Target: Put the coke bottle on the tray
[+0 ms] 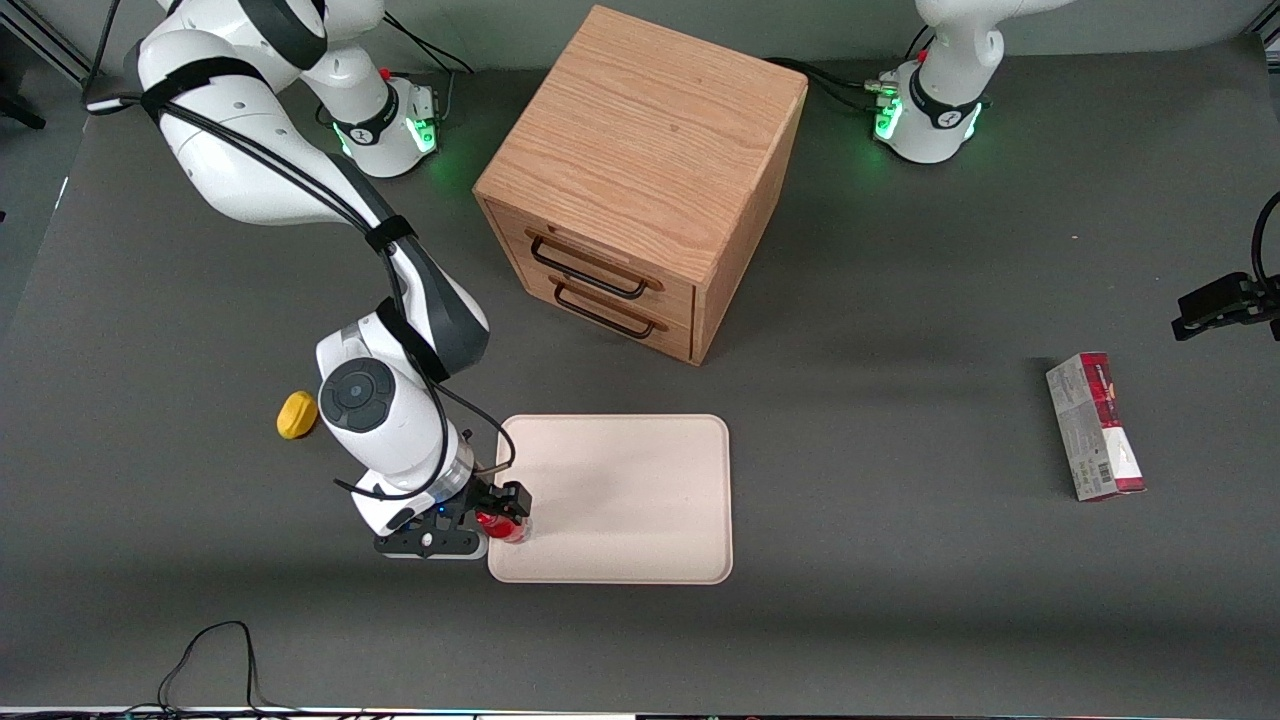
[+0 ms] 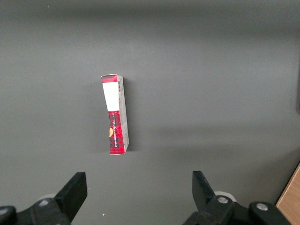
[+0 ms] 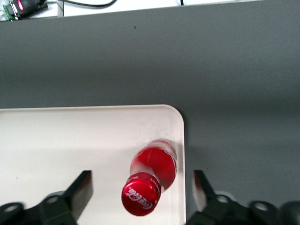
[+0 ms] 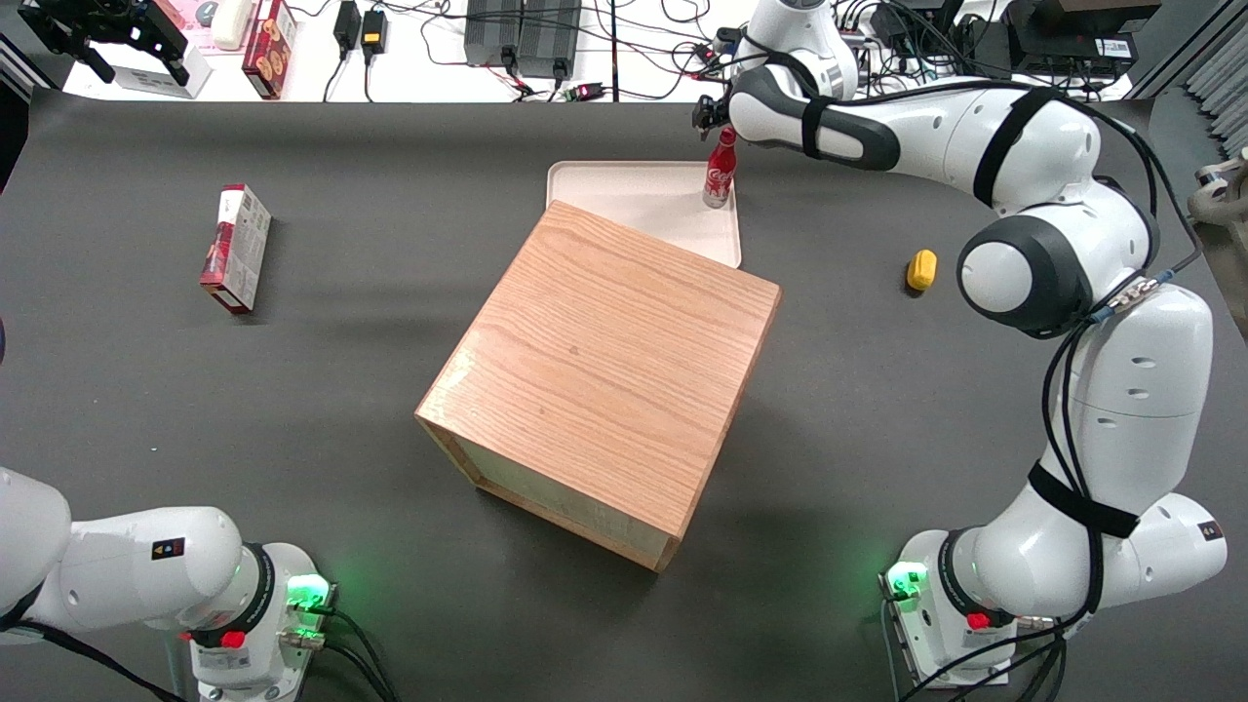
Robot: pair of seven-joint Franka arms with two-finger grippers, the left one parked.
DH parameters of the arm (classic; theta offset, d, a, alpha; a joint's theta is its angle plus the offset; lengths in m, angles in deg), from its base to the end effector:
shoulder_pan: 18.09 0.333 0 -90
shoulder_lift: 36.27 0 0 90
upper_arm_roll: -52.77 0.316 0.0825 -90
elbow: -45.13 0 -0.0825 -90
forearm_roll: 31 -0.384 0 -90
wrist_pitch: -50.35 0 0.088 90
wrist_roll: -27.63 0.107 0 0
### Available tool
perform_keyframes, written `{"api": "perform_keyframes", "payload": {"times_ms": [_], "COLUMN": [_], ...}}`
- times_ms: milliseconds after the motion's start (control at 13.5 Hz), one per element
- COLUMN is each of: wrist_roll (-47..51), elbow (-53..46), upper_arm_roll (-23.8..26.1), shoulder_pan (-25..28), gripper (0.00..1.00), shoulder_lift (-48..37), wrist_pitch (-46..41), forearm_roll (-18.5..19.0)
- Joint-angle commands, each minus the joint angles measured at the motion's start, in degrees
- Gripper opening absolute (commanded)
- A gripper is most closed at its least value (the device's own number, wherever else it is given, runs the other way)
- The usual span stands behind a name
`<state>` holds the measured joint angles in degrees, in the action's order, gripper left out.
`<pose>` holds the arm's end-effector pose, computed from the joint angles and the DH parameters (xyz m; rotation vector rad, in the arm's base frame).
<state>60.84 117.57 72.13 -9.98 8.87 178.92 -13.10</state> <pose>0.7153 0.2814 0.3261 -3.0377 0.0835 -0.3404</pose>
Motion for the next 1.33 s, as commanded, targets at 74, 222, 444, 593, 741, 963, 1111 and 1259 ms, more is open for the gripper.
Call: {"api": "perform_keyframes", "payload": {"times_ms": [74, 222, 444, 593, 741, 963, 1111, 1259], "wrist_roll": [1.1, -5.7, -19.2, -29.0, -31.6, -36.5, -35.9, -35.9], "elbow": [-0.4, 1.5, 9.4, 11.7, 14.5, 20.4, 21.4, 21.4], "upper_arm_roll": [-0.7, -2.7, -10.4, -15.1, -19.8, -25.2, -25.6, -25.7], "shoulder_pan": [-0.4, -0.9, -1.0, -0.6, -0.6, -0.6, -0.7, -0.5], "gripper": [1.00, 1.00, 1.00, 1.00, 1.00, 1.00, 1.00, 1.00], "shoulder_lift": [-5.0, -10.7, -20.6, -24.6, -30.8, -40.3, -42.9, -44.4], "wrist_pitch": [-3.6, -10.7, -14.7, -22.5, -25.9, -29.3, -30.1, -31.8], "forearm_roll": [1.3, -1.3, -13.2, -14.1, -19.5, -24.1, -24.0, -22.8]}}
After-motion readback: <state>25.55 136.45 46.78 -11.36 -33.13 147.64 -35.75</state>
